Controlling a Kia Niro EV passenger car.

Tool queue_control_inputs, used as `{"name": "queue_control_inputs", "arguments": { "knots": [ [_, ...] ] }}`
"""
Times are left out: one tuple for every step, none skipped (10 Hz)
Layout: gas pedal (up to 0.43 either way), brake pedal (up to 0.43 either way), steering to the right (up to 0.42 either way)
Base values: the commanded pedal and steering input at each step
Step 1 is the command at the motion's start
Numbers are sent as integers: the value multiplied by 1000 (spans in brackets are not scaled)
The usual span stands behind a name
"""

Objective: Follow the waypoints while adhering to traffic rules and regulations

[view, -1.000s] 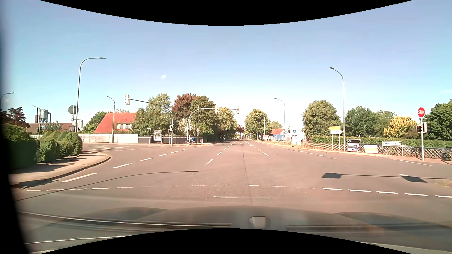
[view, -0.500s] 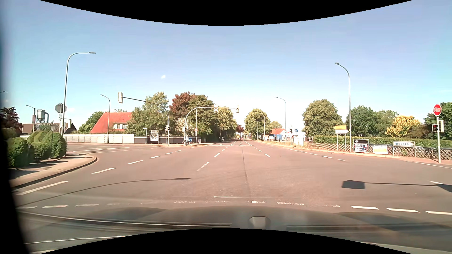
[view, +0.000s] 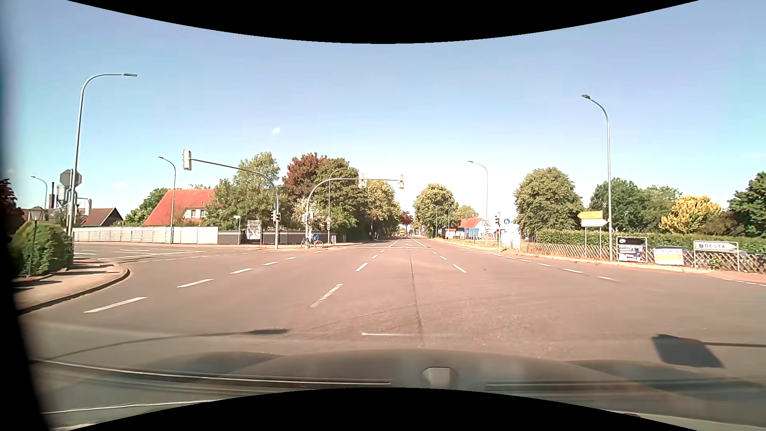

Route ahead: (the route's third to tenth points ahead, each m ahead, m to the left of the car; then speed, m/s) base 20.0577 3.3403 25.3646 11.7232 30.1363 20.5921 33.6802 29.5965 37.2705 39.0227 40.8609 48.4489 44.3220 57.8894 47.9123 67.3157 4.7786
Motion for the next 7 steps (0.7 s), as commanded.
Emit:
{"name": "queue_control_inputs", "arguments": {
  "knots": [
    [378,6,7],
    [350,6,7],
    [331,6,7],
    [311,6,2],
    [299,6,-3],
    [299,6,-10],
    [268,6,-17]
  ]
}}
